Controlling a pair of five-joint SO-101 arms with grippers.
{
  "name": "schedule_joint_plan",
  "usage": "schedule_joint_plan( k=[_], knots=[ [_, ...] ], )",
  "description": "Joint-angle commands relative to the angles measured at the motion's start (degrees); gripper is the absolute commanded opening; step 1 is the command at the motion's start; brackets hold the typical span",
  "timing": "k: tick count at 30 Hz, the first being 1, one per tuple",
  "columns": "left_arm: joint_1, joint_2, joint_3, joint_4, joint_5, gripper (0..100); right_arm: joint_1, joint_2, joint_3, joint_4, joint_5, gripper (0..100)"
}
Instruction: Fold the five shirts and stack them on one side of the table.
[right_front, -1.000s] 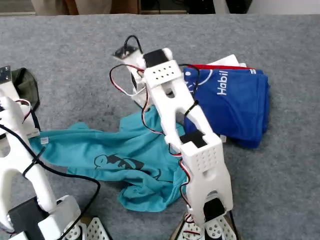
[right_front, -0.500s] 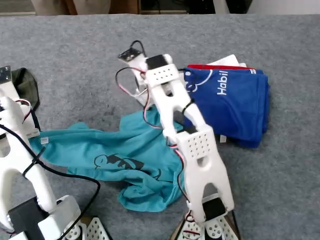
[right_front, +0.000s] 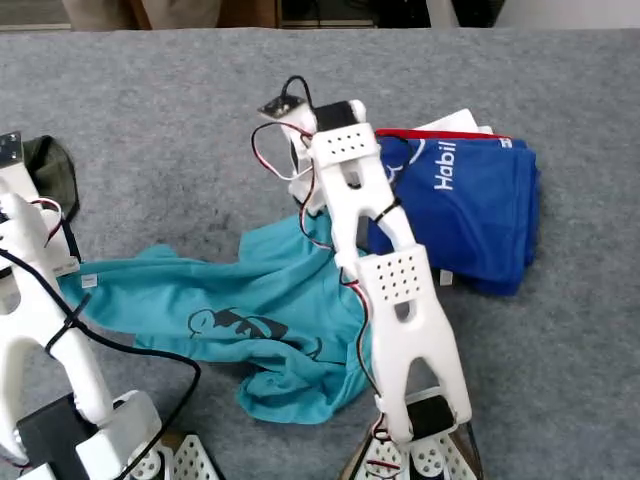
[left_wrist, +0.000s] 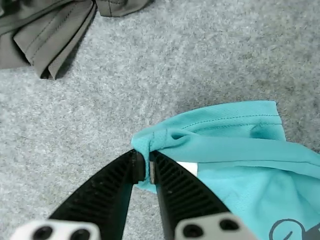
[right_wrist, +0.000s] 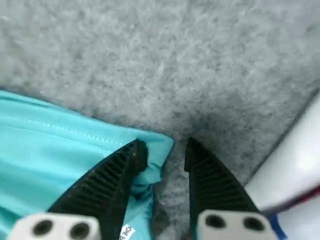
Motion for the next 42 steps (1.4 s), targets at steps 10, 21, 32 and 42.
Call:
schedule_joint_plan(
  k=[10,21,32,42],
  knots=[
    [0.00,-1.54,-0.44,-0.44,0.00,2,-3.12,1.54,-1.89,2.02,0.00,15.0],
    [0.00,-1.27,-0.44,-0.44,0.00,2,-6.37,4.35,0.48,2.11,-4.31,0.6],
    [0.00,-1.27,-0.35,-0.44,0.00,2,-6.37,-3.38,-8.48,2.11,-8.09,0.2],
    [-0.09,-1.54,-0.35,-0.26,0.00,2,-6.46,-15.87,-19.21,2.02,-8.18,0.2]
  ],
)
